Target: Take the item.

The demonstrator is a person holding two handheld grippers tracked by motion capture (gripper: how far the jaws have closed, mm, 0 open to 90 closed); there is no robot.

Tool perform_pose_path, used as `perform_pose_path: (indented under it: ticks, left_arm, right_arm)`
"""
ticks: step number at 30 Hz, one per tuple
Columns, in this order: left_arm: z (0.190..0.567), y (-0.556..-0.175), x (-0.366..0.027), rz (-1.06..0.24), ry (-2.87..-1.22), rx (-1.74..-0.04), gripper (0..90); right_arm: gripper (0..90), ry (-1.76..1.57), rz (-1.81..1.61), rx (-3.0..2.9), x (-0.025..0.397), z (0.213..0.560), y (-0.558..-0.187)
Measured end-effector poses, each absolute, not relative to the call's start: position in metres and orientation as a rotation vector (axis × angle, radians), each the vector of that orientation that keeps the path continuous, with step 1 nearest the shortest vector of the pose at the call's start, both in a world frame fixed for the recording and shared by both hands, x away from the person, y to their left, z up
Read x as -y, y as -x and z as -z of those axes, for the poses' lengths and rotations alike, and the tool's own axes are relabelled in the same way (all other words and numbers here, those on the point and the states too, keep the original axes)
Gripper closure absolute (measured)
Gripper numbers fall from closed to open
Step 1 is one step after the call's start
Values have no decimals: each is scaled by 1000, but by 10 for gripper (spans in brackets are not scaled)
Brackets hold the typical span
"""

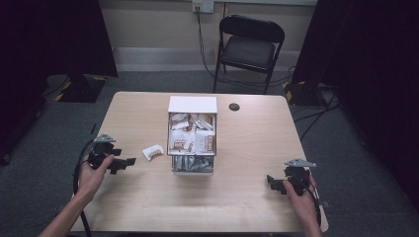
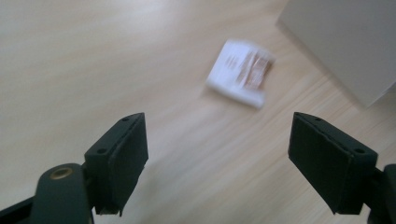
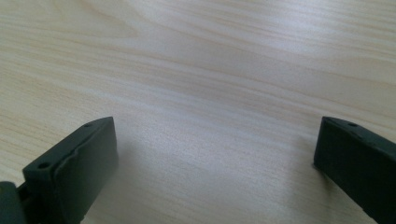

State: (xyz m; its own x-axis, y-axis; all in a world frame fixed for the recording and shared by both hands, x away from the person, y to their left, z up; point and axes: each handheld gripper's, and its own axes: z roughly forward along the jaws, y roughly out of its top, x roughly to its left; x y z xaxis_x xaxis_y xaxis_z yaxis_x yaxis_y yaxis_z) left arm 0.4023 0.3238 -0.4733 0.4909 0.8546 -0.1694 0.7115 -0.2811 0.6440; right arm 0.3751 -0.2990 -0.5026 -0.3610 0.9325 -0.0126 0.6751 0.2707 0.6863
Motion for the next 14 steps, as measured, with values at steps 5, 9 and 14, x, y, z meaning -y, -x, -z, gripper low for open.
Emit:
perform_pose_path:
  ticks: [5,9,14]
  left_arm:
    - [493,-394,-328,-292,-2090,-1336,207]
    - [502,-392,-320,-416,-2142,-1268,152]
    - [513,-391,-317,-474,-2058,-1257,0]
  right_arm:
    - [0,-1453,-835,-2130,299,503,-375]
    - [0,-1453,-835,-2130,299,503,-375]
    - [0,-1453,-835,-2129,299,503,-374]
